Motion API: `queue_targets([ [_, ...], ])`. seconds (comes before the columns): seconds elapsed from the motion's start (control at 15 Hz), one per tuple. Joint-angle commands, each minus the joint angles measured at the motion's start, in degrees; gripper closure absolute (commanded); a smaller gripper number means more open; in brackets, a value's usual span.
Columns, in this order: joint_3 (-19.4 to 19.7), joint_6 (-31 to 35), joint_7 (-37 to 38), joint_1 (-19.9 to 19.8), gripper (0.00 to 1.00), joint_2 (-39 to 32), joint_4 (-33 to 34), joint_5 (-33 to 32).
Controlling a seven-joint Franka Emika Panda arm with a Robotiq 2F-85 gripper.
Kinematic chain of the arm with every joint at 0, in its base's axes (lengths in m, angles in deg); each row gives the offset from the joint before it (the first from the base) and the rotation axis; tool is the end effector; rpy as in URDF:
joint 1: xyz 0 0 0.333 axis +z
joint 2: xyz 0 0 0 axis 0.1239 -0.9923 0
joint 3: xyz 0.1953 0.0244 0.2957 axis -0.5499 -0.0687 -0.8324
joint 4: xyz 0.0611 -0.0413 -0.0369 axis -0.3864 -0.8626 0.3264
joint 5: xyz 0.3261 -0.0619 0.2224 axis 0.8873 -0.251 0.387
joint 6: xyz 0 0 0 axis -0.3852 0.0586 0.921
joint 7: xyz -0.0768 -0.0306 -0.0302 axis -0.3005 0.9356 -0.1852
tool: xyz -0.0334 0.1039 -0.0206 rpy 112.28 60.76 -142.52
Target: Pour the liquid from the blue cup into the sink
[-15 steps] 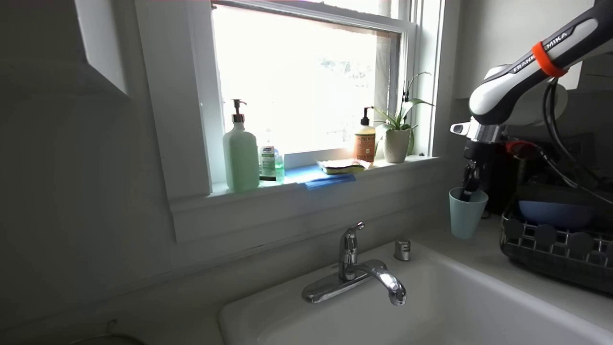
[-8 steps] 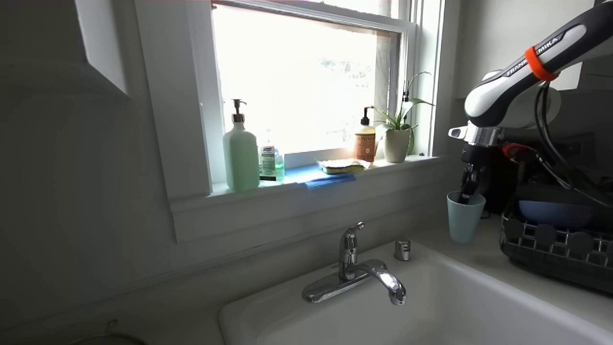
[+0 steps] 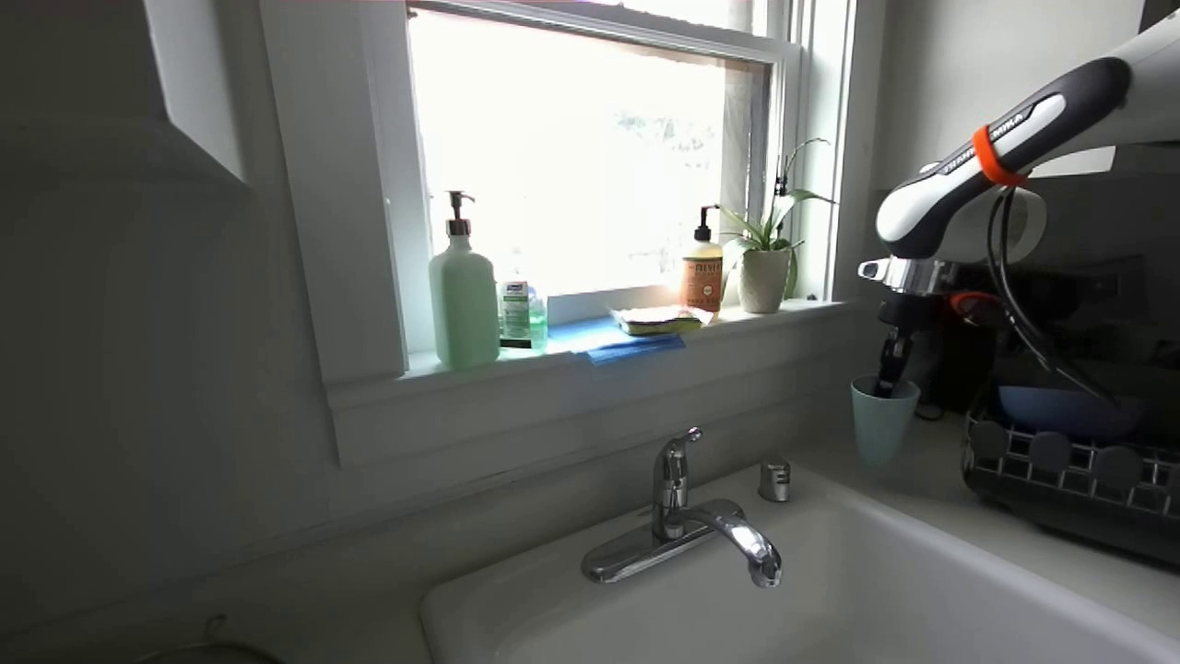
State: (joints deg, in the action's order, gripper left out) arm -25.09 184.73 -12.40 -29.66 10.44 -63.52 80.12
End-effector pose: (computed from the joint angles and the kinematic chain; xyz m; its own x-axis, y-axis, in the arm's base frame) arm 0.5810 -0.3603 0.3772 0.9584 0.2392 0.1556 0.2408 -0.9705 0.0086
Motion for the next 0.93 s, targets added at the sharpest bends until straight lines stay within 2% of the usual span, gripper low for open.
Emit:
queue_targets([
  [0.0, -2.0, -3.7, 0.1, -2.8, 0.99, -5.0, 6.9, 1.4],
  [0.6, -5.3, -6.7, 0.2, -5.5, 0.99, -11.4, 14.0, 1.6],
  [0.67, -5.2, -6.6, 0.6, -5.4, 0.7, -11.7, 14.2, 1.3],
  [0.73, -5.4, -7.0, 0.7, -5.5, 0.68, -11.9, 14.6, 1.2],
  [0.87, -5.5, -7.3, 0.7, -5.6, 0.56, -11.7, 15.0, 1.0],
])
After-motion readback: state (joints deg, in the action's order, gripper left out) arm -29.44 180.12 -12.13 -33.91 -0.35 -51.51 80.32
